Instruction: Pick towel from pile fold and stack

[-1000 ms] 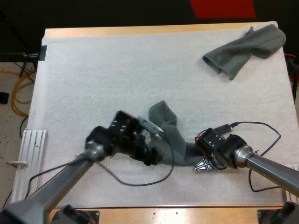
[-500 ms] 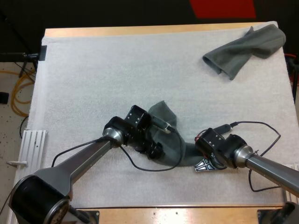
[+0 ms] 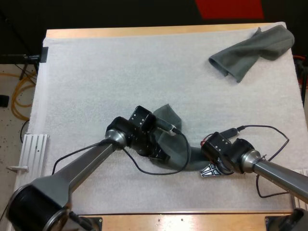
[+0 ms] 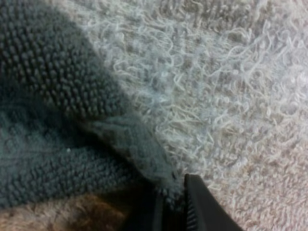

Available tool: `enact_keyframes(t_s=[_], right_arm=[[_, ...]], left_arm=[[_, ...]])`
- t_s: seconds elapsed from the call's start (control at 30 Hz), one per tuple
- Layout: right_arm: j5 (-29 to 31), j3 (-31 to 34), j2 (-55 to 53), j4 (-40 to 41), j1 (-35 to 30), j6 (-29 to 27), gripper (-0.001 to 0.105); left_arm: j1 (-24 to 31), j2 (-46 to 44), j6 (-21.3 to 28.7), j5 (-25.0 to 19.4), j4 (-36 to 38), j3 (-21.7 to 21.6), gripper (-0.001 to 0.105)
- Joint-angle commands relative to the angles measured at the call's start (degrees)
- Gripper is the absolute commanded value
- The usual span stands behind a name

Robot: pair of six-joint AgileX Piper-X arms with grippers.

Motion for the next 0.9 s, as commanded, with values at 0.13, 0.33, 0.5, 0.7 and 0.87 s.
enact_keyframes(t_s=[0.13,0.33,0.5,0.7,0.87], right_arm=[[-0.7,-0.5,-4.0,0.5,-0.1,-2.4,0.000],[6.9,-5.1,-15.0,1.2,-0.1,-3.4,0.000],[9.8,-11.5,-21.7,1.1,-0.1,-5.7,0.000],[9.5,-19.6,-25.7,4.8,-0.1,-6.3,0.000],[4.6,-25.4,-26.1,14.6,0.1,-6.2,0.000]], left_arm=[[-0.2,-6.9,-0.3,-0.5,3.6,-0.4,0.000],[0.2,-16.9,-4.1,3.6,7.5,-4.3,0.000],[0.2,-21.7,-6.8,6.3,8.6,-10.9,0.000],[0.2,-24.6,-9.3,7.4,14.5,-18.5,0.000],[0.2,-27.3,-9.3,7.4,21.1,-20.2,0.000]])
